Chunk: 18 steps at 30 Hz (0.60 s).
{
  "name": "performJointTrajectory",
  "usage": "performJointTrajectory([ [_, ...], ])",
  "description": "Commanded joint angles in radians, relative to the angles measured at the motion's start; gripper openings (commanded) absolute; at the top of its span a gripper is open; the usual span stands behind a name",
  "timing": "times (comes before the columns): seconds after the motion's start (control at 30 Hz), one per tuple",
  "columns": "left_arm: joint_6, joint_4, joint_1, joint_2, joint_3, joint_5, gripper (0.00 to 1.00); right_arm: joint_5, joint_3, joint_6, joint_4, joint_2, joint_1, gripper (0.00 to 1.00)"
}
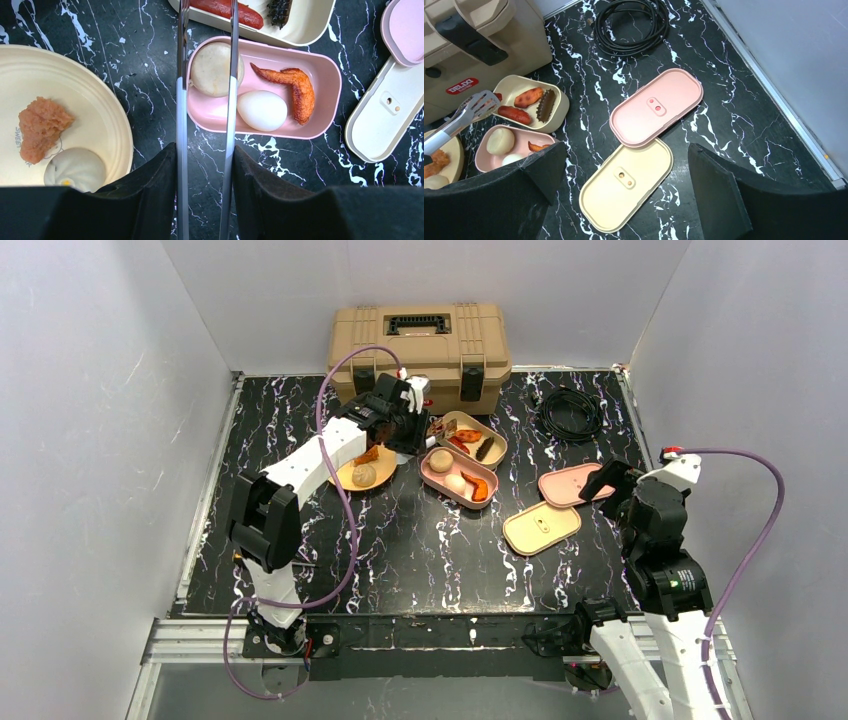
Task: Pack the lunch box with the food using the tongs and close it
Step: Place the fake food in the packing box.
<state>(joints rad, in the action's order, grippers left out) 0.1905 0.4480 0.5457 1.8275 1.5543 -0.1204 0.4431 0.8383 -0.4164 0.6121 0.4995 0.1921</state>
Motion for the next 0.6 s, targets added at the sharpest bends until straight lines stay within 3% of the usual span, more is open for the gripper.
performJointTrajectory([
  [0.0, -0.023, -0.022, 0.005, 0.002, 0.060, -0.035, 0.03, -0.014, 0.034, -0.016, -0.010, -0.009, 0.004, 1.00],
  [0.57, -0.053, 0.009, 0.005, 0.068, 0.101, 0.005, 0.28, -0.077, 0.088, -0.001, -0.030, 0.022, 0.004, 1.00],
])
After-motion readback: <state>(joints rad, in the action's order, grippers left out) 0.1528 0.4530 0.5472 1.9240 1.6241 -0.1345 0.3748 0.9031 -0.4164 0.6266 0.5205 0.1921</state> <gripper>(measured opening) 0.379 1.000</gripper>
